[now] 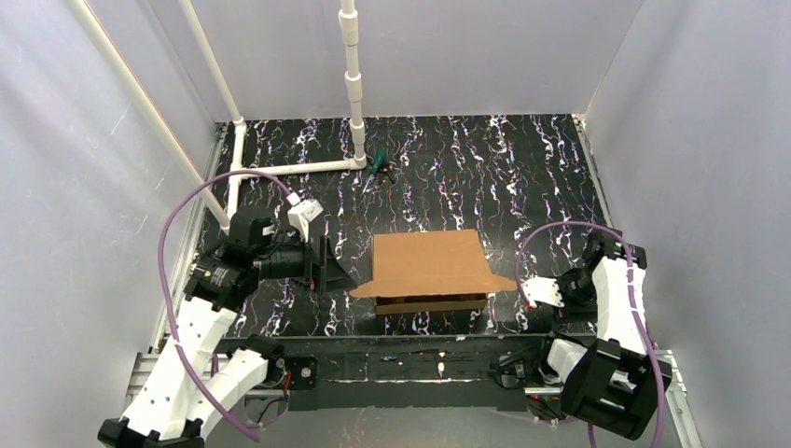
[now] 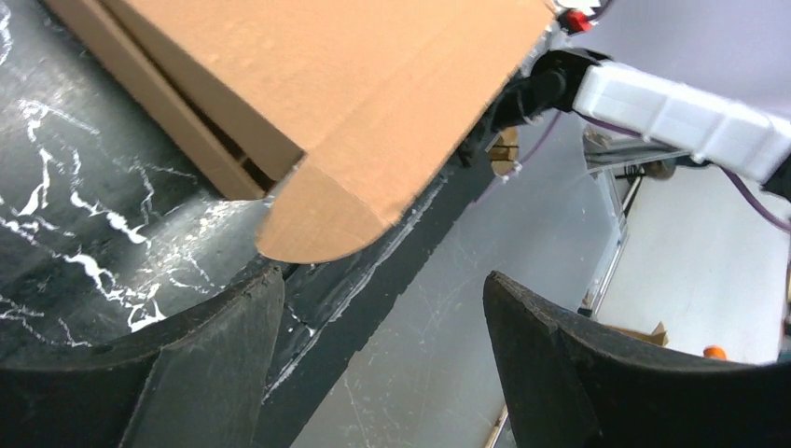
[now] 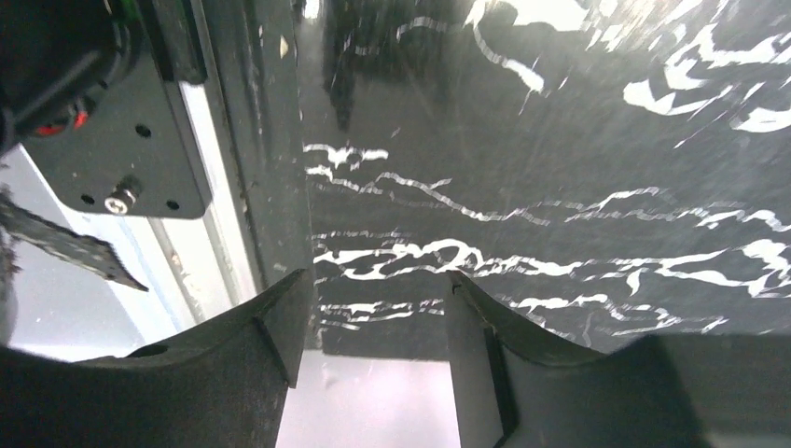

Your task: Fold the paper box

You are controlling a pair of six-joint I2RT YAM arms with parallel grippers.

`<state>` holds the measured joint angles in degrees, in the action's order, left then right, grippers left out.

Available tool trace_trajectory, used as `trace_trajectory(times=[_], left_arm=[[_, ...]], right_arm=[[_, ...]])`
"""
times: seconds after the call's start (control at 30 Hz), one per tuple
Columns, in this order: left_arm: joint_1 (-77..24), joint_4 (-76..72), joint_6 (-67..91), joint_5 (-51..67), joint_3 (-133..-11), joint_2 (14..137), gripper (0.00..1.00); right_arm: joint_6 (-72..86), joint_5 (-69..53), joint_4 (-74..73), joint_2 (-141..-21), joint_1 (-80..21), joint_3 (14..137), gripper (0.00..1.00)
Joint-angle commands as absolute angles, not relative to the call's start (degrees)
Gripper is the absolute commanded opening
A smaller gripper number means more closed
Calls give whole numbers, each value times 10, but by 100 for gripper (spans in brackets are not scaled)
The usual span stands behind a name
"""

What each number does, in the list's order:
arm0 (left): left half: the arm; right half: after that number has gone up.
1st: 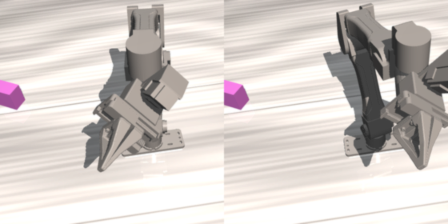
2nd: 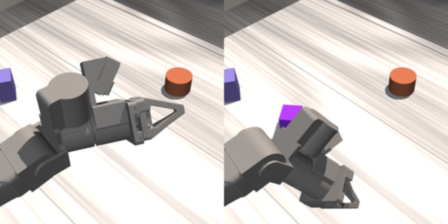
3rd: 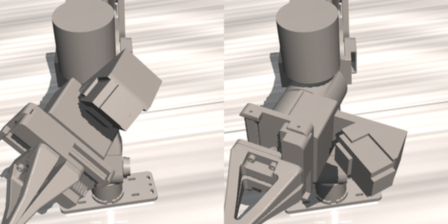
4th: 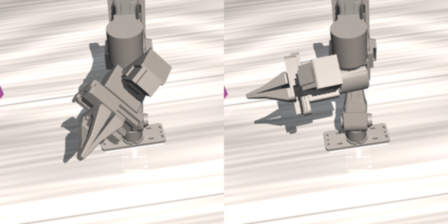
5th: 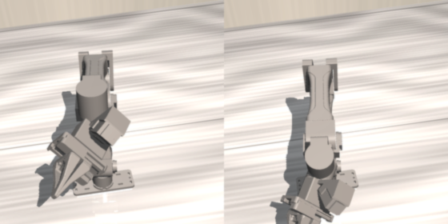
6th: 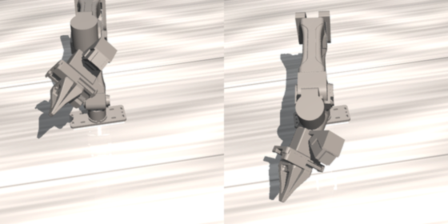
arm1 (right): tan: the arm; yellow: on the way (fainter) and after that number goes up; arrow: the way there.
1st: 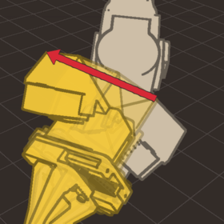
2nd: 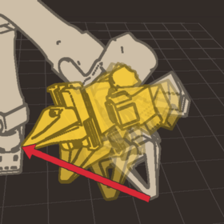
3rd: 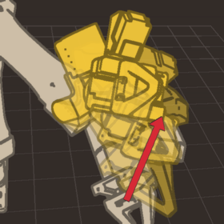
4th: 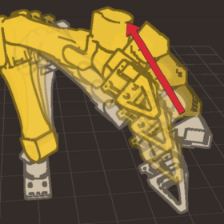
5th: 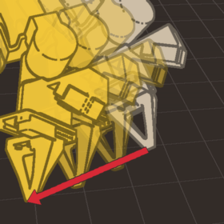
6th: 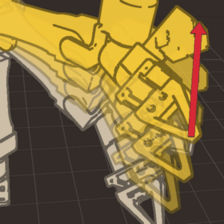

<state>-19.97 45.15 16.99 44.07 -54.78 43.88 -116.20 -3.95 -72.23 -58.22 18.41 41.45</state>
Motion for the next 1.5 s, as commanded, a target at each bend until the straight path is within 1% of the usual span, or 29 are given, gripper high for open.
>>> trace_trajectory(times=[0.0, 0.1, 0.13, 0.2, 0.3, 0.37, 0.43, 0.47, 0.53, 0.6, 0.63, 0.7, 0.73, 0.8, 0.87, 0.9, 1.0, 1.07, 1.2, 1.3, 1.4, 1.43, 1.47], left_arm=[[-201, 391, 258, 378, -497, 474, 77], [-200, 322, 321, 355, -464, 523, 75], [-201, 300, 335, 349, -458, 541, 75], [-200, 246, 371, 355, -442, 576, 75], [-205, 178, 417, 362, -416, 628, 74], [-223, 157, 434, 356, -404, 658, 73], [-252, 149, 445, 339, -399, 693, 73], [-267, 151, 448, 330, -400, 713, 72], [-286, 159, 453, 312, -400, 748, 68], [-299, 183, 454, 263, -399, 777, 65], [-307, 193, 446, 232, -399, 791, 63], [-313, 211, 445, 181, -401, 824, 58], [-313, 213, 443, 170, -407, 843, 50], [-313, 208, 446, 161, -418, 879, 43], [-313, 192, 451, 165, -427, 901, 41], [-313, 184, 453, 171, -432, 909, 41], [-313, 166, 462, 182, -439, 918, 42], [-312, 155, 473, 180, -441, 918, 42], [-303, 125, 500, 189, -454, 935, 43], [-298, 114, 509, 193, -491, 969, 43], [-291, 109, 513, 192, -551, 1008, 43], [-288, 111, 512, 193, -571, 1018, 43], [-283, 118, 507, 191, -591, 1027, 43]], right_arm=[[-1172, 41, -683, -588, 214, 408, 62], [-1155, 62, -641, -616, 233, 410, 62], [-1145, 85, -624, -631, 235, 405, 62], [-1121, 117, -588, -666, 240, 401, 58], [-1081, 87, -578, -685, 245, 433, 56], [-1044, 37, -579, -691, 245, 472, 55], [-1006, -31, -595, -703, 245, 510, 53], [-986, -68, -613, -711, 243, 532, 51], [-919, -149, -646, -733, 232, 579, 44], [-836, -217, -670, -756, 207, 620, 40], [-776, -251, -673, -767, 188, 638, 39], [-693, -322, -690, -788, 147, 669, 32], [-661, -360, -699, -795, 120, 678, 29], [-601, -413, -680, -802, 48, 683, 23], [-560, -443, -640, -794, -24, 665, 21], [-532, -432, -601, -788, -65, 641, 21], [-476, -339, -492, -775, -169, 569, 21], [-453, -285, -444, -791, -197, 545, 21], [-433, -206, -432, -869, -200, 569, 18], [-415, -164, -401, -900, -199, 595, 20], [-409, -154, -412, -916, -199, 654, 25], [-413, -162, -428, -917, -198, 678, 28], [-422, -173, -447, -913, -198, 704, 33]])
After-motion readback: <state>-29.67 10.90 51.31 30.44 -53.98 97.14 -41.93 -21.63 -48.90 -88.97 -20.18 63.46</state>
